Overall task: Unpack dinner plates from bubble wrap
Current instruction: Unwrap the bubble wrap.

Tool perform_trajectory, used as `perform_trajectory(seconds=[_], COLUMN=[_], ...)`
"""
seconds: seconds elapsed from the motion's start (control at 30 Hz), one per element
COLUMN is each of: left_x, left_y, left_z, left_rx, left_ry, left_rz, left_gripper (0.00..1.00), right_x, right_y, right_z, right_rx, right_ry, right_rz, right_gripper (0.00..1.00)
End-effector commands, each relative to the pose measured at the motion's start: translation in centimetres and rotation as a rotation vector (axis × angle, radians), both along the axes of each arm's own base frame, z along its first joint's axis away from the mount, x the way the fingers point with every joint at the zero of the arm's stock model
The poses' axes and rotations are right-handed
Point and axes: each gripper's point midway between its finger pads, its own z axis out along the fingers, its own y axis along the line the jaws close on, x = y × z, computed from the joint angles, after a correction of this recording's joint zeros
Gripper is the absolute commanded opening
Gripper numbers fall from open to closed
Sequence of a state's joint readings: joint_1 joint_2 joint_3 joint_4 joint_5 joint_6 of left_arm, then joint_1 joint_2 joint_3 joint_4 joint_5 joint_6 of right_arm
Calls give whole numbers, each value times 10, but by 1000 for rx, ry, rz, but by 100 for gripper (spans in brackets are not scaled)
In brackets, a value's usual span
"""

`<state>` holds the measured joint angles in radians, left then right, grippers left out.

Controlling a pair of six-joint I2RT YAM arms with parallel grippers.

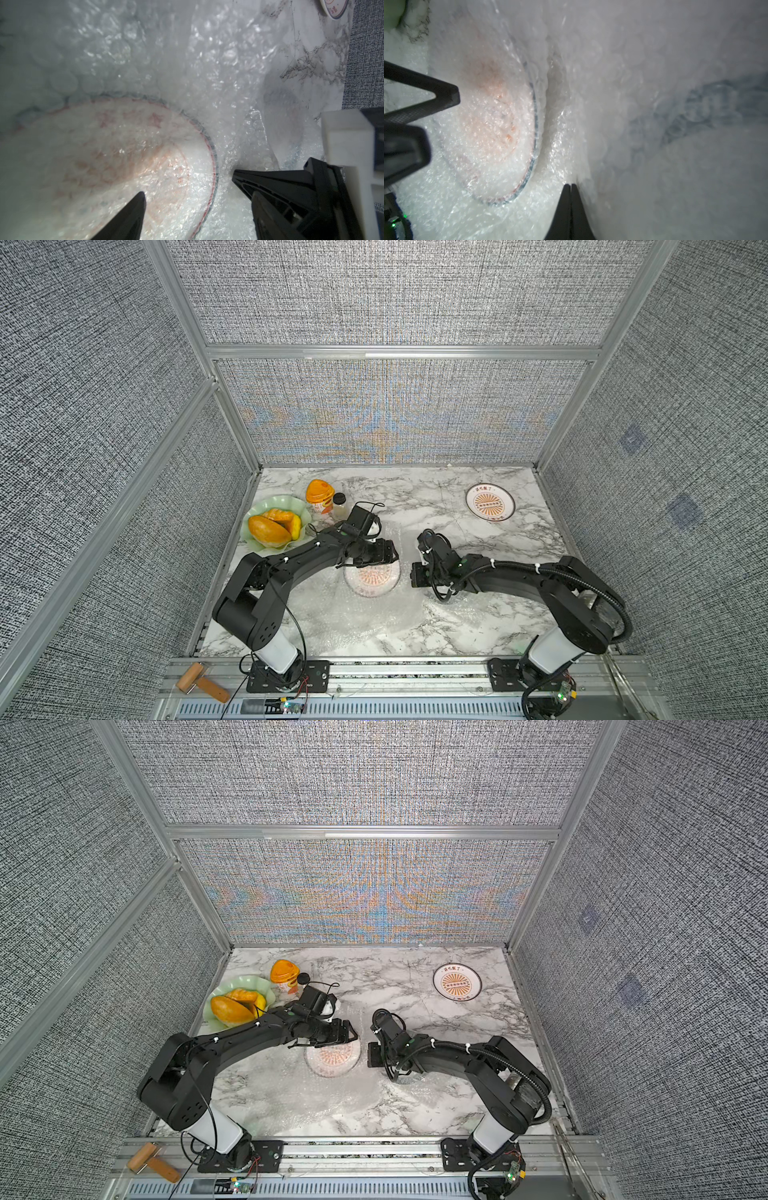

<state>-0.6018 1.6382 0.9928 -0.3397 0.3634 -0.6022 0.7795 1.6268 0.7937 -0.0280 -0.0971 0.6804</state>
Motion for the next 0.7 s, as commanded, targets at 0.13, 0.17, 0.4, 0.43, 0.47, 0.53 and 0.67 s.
perform_trajectory(seconds=[0.13,0.17,0.4,0.43,0.47,0.53,0.67], left_x=[3,4,4,4,3,0,-12], left_y=[0,-3,0,5,12,25,46], left_z=[-12,-10,28,34,38,44,53], left_rx=[121,120,79,83,94,109,-25], left_ry=[1,-6,-62,-67,-68,-73,-43], left_rz=[-10,-15,4,14,28,46,73], left_gripper=[81,81,82,83,83,85,86], right_x=[2,2,0,1,2,2,1], right_y=[-2,0,4,4,4,5,11], right_z=[-4,-4,3,6,9,18,40], right_rx=[65,74,100,99,91,92,125], right_ry=[35,36,26,21,18,5,-24], right_rz=[-33,-29,-5,0,7,24,65], right_gripper=[0,0,0,0,0,0,17])
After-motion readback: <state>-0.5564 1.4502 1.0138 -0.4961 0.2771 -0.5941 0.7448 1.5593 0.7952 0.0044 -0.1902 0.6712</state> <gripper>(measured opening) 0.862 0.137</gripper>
